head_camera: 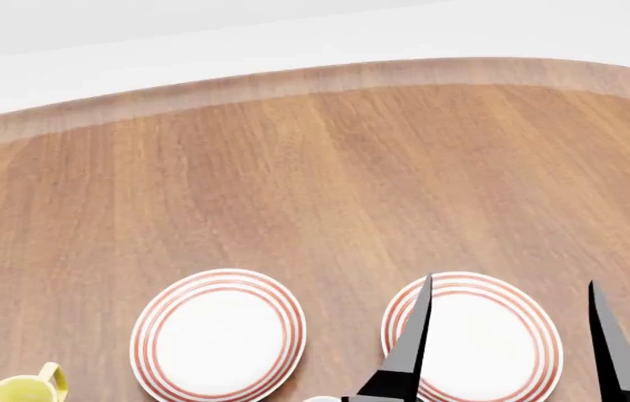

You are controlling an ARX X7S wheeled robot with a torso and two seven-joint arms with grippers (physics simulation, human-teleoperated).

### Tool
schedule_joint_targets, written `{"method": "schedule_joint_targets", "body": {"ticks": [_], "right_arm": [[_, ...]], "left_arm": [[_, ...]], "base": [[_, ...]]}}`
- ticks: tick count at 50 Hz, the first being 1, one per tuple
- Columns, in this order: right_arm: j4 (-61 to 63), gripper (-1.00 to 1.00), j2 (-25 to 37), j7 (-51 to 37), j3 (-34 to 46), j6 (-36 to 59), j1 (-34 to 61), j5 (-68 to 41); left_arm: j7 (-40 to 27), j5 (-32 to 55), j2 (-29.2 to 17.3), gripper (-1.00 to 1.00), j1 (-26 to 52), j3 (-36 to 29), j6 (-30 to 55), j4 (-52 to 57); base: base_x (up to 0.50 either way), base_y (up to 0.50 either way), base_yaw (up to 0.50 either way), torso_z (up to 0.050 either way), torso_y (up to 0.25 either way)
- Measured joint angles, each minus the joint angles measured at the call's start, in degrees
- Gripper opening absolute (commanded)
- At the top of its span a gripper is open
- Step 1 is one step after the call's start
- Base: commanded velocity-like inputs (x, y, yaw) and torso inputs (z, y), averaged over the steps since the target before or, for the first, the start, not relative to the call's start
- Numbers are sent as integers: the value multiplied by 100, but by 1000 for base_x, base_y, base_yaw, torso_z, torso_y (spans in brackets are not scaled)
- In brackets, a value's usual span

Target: Put the white mug on the left plate.

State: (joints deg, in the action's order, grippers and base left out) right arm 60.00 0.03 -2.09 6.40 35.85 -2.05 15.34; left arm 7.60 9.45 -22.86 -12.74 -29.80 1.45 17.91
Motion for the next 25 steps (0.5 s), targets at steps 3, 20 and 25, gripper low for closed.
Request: {"method": "schedule_joint_targets", "body": {"ticks": [3,20,25], "right_arm": [[0,100,0,3,9,2,3,2],[0,100,0,46,34,3,7,0],[0,100,0,62,42,8,14,2]], "left_arm": [[11,-64,3,100,-29,-74,-23,-30],[40,-363,90,100,-54,-436,-32,-210],[40,-453,145,100,0,-530,1,-304]], "base": [[0,0,0,0,0],[0,0,0,0,0],[0,0,0,0,0]]}}
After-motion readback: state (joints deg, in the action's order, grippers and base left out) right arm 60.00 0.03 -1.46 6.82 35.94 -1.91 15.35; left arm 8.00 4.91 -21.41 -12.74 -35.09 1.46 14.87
